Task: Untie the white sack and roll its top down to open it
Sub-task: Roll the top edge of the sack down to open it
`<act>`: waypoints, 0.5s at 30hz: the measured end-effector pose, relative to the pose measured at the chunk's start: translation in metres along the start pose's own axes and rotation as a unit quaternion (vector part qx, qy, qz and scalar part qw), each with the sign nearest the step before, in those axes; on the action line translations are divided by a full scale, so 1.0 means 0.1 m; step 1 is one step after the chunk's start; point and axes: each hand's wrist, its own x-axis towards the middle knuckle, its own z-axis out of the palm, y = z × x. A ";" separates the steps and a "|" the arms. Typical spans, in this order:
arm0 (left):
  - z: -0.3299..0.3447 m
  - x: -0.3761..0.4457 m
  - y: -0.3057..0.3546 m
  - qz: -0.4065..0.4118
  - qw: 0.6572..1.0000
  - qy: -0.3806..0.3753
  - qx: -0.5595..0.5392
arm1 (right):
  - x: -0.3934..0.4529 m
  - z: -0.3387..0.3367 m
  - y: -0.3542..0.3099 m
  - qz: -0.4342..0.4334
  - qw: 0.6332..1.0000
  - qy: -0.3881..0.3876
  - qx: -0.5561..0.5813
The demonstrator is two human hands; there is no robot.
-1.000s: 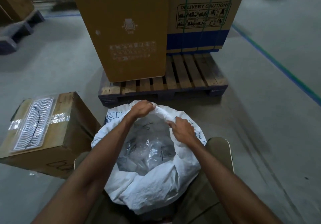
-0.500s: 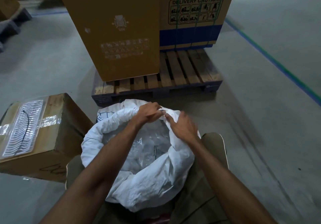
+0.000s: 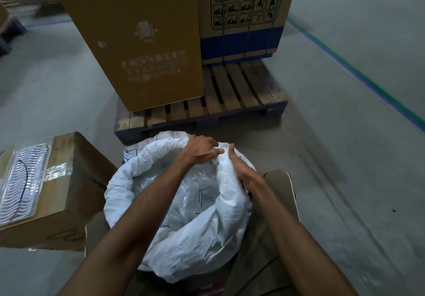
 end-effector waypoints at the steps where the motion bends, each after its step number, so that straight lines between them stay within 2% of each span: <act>1: 0.02 0.02 0.03 -0.026 1.000 0.015 0.005 | -0.06 0.01 0.01 0.006 0.996 0.037 -0.077; 2: 0.04 0.03 0.05 -0.051 0.998 0.030 0.005 | -0.12 0.02 0.04 0.003 0.989 0.078 -0.127; 5: 0.09 0.12 0.11 -0.088 0.995 0.047 -0.010 | -0.22 0.06 0.12 -0.029 0.977 0.168 -0.127; 8: 0.09 0.14 0.06 -0.041 0.998 0.025 -0.037 | -0.12 0.07 0.12 -0.039 0.975 0.208 -0.063; 9: 0.07 0.12 0.02 -0.008 0.999 0.025 -0.038 | -0.08 0.06 0.08 -0.030 0.981 0.190 -0.017; 12: 0.06 0.00 -0.06 0.092 0.994 -0.021 -0.059 | 0.12 0.02 0.05 0.011 0.982 0.055 0.180; 14: 0.10 -0.02 -0.05 0.103 0.992 -0.041 -0.052 | 0.22 -0.01 0.13 0.026 0.960 0.025 0.276; 15: 0.11 -0.02 -0.02 0.098 0.994 -0.035 -0.039 | 0.22 -0.01 0.17 0.028 0.958 0.026 0.283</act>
